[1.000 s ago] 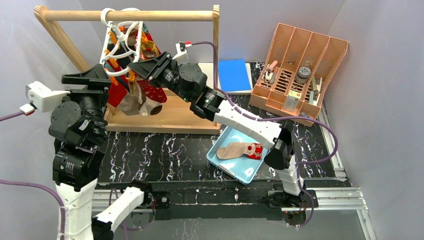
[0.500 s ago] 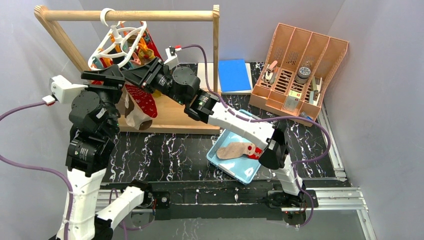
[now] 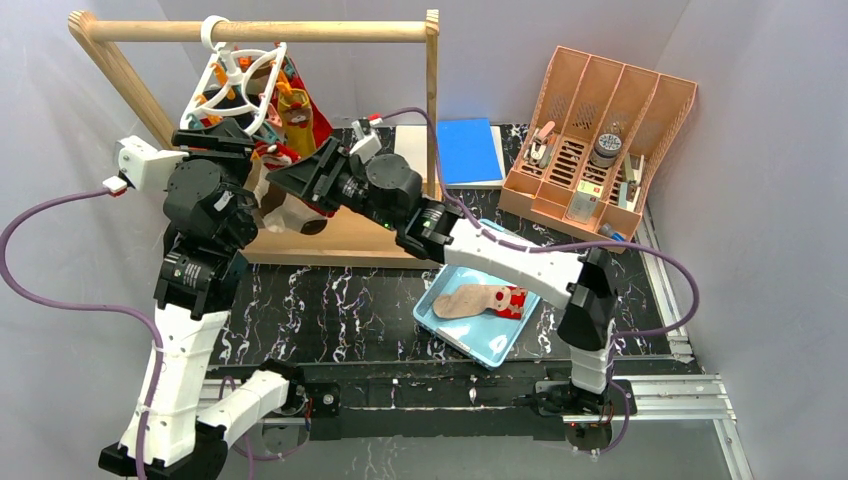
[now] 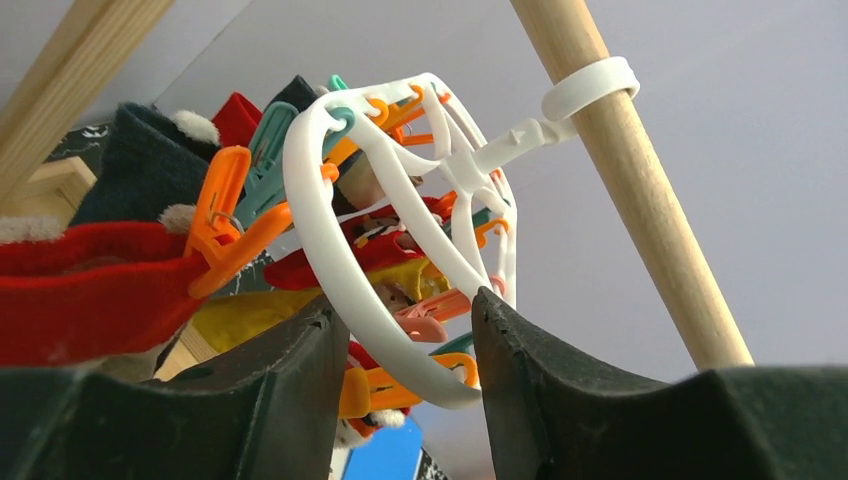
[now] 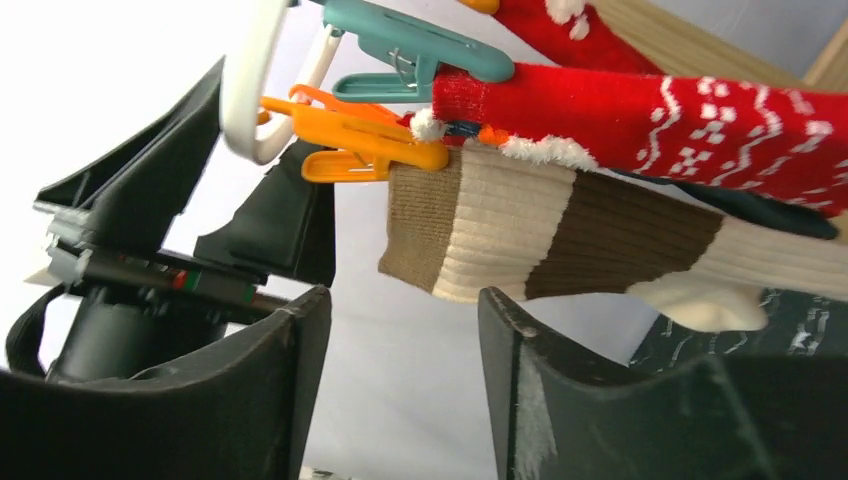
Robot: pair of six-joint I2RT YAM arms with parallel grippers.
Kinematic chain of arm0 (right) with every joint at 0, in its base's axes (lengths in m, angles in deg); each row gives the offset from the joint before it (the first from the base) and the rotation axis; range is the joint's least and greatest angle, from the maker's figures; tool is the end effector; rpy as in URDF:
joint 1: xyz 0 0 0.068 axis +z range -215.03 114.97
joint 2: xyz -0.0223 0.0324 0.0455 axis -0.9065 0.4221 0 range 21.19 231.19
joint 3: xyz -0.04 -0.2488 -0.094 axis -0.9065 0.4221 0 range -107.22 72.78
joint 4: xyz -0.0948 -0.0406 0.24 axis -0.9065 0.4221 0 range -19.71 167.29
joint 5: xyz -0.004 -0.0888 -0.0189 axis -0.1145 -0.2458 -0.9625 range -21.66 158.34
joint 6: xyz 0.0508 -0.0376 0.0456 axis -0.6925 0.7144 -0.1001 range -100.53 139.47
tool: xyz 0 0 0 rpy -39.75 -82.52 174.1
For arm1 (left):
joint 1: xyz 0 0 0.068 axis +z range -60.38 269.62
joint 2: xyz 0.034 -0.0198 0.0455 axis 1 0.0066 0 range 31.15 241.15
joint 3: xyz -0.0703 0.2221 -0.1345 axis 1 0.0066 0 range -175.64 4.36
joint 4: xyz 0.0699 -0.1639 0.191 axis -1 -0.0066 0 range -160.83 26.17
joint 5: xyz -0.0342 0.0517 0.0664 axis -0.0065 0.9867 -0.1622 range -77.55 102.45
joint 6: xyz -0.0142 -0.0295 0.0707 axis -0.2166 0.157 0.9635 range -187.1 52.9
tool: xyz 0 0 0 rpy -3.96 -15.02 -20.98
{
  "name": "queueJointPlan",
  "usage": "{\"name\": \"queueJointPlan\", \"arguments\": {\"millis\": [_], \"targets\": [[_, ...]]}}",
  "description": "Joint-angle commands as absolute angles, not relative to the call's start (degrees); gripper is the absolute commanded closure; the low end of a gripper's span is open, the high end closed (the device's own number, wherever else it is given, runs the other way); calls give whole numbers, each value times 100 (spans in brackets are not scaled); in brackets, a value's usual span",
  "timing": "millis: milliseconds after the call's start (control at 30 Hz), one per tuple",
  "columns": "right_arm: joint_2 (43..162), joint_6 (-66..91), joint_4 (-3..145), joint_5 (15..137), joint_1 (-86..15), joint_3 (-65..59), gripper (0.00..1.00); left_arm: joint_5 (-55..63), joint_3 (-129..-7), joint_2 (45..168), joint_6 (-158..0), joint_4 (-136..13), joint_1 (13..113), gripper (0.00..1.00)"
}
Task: Clip the socks to the hanger
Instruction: Rotate the hanger at the clothesline.
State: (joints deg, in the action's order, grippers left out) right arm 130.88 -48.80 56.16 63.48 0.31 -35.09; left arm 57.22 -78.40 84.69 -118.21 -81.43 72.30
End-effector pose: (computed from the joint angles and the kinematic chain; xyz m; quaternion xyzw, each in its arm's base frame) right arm 0.2100 0.4441 0.4405 0.0490 0.6256 0.7048 0.3309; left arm 0.1749 -0.0055 0.5189 -0.4522 0.4733 -0.2039 0.7279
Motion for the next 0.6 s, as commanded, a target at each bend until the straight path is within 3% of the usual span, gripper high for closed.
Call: {"name": "queueJointPlan", "arguments": {"millis": [0,200,567], "targets": [[12234,-4392,4996,5781,30,-3155,33,6341,-7727,8432,-11559,-7755,7217,56],[12442,-4692,5168,5424,-274,-3837,27,6620,-7825,8418,-11262,-7735,7220,57],[13683,-5495,5068,4897,-727,-5239,31,6906,-7831,8371,-10795,-7597,7221,59]]}}
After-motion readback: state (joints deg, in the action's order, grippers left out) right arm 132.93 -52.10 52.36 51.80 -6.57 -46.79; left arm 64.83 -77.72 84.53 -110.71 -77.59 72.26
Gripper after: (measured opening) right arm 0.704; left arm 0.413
